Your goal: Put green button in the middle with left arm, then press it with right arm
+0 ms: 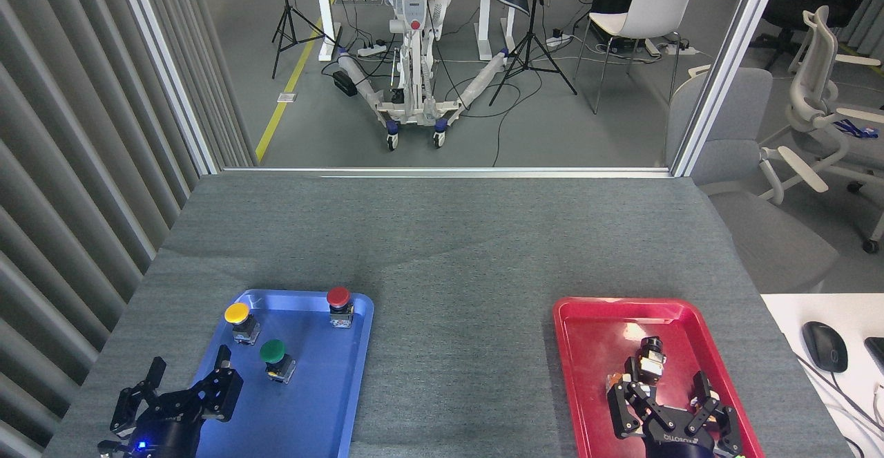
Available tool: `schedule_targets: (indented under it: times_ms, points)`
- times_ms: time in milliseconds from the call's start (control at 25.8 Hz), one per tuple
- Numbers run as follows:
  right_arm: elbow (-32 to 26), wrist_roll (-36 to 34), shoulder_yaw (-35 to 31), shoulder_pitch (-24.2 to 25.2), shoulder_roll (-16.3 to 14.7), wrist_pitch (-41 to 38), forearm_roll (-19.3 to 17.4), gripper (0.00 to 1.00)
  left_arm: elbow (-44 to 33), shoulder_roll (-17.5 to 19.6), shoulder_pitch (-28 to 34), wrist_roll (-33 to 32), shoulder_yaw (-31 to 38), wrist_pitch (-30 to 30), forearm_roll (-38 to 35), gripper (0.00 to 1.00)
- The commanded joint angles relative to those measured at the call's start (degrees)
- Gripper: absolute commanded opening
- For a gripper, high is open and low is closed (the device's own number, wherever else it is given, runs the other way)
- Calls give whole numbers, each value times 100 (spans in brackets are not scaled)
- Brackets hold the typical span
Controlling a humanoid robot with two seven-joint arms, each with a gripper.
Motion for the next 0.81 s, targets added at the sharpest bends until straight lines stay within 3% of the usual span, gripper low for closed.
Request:
schedule_targets:
  times_ms: [0, 232, 775]
  points:
    - [8, -1, -6, 3, 26, -54, -2, 100, 13, 5, -7, -33, 0, -35, 1, 100]
    - [8, 16, 38, -85, -18, -89, -230, 100, 30, 5, -16, -51, -9, -35, 1, 100]
    - [-80, 219, 170, -111, -44, -493, -204, 100, 92, 5, -51, -16, -27, -272, 1, 100]
